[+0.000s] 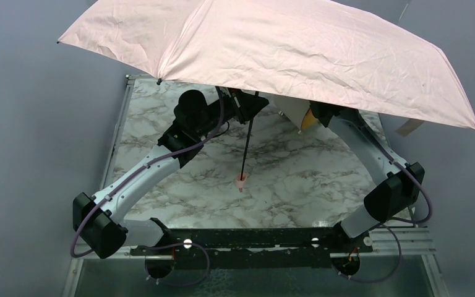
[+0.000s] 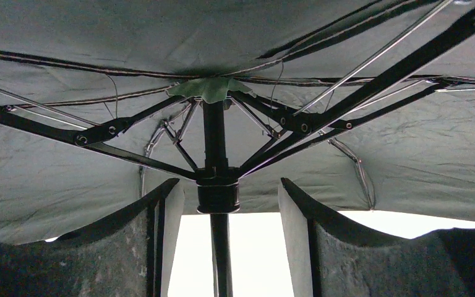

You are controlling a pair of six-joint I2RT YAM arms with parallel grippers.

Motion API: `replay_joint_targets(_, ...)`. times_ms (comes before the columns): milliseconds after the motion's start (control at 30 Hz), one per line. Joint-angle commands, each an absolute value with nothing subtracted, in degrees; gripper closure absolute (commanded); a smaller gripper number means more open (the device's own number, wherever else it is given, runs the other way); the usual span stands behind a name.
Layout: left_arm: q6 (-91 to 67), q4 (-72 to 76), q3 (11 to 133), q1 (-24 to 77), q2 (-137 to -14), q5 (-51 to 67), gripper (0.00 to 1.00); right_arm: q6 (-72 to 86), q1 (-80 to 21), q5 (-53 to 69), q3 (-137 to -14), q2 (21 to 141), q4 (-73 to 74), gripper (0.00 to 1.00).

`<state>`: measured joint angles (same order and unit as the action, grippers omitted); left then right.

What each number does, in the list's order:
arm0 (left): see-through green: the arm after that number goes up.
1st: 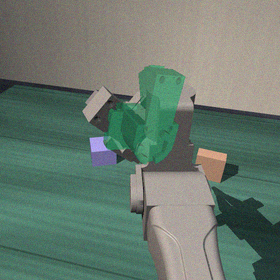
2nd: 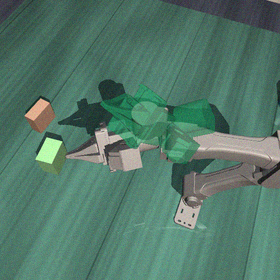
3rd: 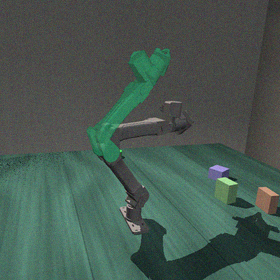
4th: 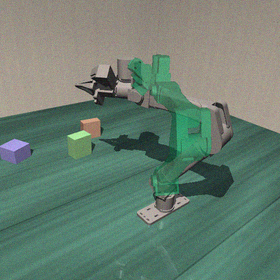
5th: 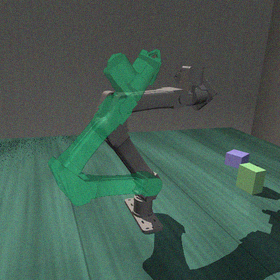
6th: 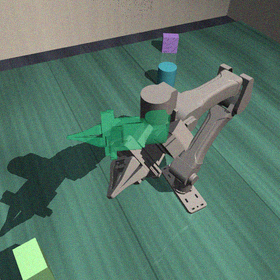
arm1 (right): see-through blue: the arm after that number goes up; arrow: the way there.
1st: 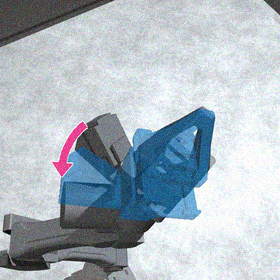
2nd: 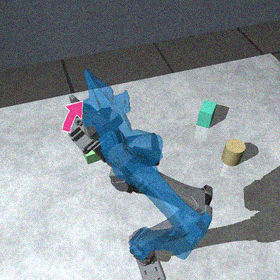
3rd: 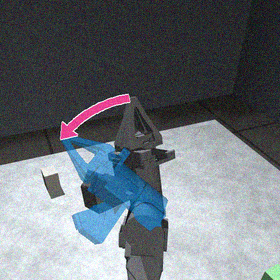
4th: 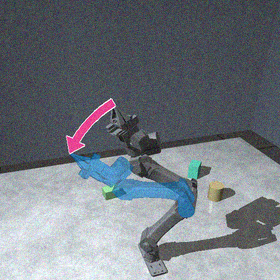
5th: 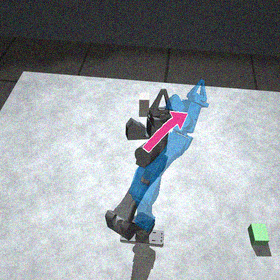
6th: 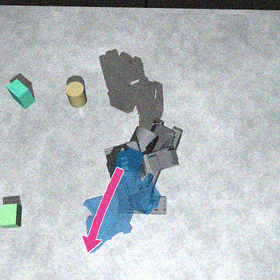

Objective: Put away the umbrella

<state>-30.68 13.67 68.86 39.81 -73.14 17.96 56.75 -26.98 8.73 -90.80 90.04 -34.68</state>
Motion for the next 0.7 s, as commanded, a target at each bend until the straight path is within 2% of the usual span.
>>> replay_joint_targets(0,-30.5,17.56,69.28,39.72,-71.95,19.49,1.0,57.37,-26.62,8.35,-93.18,91.13,-37.65,0.39)
replay_joint_targets(133,-30.5,17.56,69.09,39.68,-71.94,19.6,1.0,57.48,-26.64,8.35,-93.67,91.55,-37.79,0.44)
replay_joint_targets(267,-30.5,17.53,68.93,39.7,-71.96,19.69,1.0,57.41,-26.55,8.19,-93.65,91.61,-37.96,0.54)
replay_joint_targets(467,-30.5,17.52,68.58,39.68,-71.95,19.61,1.0,55.94,-26.54,9.01,-93.43,91.61,-38.46,0.97)
replay_joint_targets(500,-30.45,17.53,68.56,39.66,-71.88,19.49,1.0,55.78,-26.54,9.0,-93.04,91.29,-38.59,0.99)
replay_joint_targets(667,-30.31,17.45,69.02,39.72,-72.04,18.71,1.0,54.49,-26.55,10.27,-89.91,90.21,-38.15,1.0)
